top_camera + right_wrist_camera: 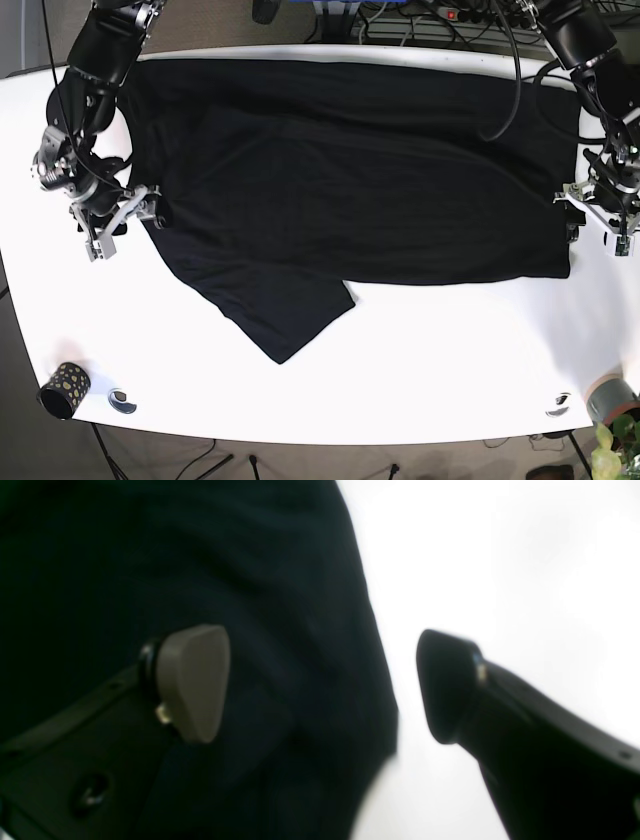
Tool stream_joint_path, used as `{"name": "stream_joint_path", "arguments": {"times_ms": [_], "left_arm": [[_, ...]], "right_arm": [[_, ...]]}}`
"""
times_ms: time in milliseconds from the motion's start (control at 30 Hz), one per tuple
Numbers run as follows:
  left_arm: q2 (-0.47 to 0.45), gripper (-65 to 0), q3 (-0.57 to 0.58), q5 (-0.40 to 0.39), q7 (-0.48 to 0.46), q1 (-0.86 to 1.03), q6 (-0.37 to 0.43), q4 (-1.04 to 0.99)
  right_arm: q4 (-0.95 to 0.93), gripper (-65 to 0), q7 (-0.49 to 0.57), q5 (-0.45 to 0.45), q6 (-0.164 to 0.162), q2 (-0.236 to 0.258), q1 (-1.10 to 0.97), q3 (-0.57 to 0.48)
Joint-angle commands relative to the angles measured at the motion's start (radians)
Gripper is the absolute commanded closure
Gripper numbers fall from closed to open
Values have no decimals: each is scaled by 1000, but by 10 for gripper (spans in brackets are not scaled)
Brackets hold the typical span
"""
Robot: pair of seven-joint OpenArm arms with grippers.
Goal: Fold the T-shirt properly
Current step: 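Move both grippers along the shirt sides and grasp the side edges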
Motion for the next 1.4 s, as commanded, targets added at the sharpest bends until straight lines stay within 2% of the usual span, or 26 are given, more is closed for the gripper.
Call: {"name": "stream_joint_path", "arguments": {"times_ms": [0,467,633,800,933,1033,1133,1267,1367], "left_arm": [[-20,-401,-4,-9,-25,-16,1,13],[-20,-403,-3,-8,-23,13,1,11],[-20,-403,-6,-8,-23,23,1,11],[-20,-403,-6,-8,-23,39,1,18],[-20,-403,-6,-8,-23,36,1,11],[-21,-408,-6,-8,-22,33,1,11],[-26,-419,-3,-6,12,30,1,10],[-27,-514,-7,-6,72,-21,2,8],[-26,-521,-4,18,75,-47,47,-32]], "right_arm": [[-83,-560,56,15,3,41,68,-35],[-550,-560,368,15,3,113,304,-277],[-672,-560,460,15,3,115,343,-334],[-694,-560,493,15,3,107,349,-397],[-692,-556,493,17,3,67,349,-417],[-691,-493,495,17,1,60,350,-415],[-691,-368,496,17,1,58,352,-415],[-691,-206,496,17,1,58,353,-415],[-691,-87,496,17,1,58,353,-415]]}}
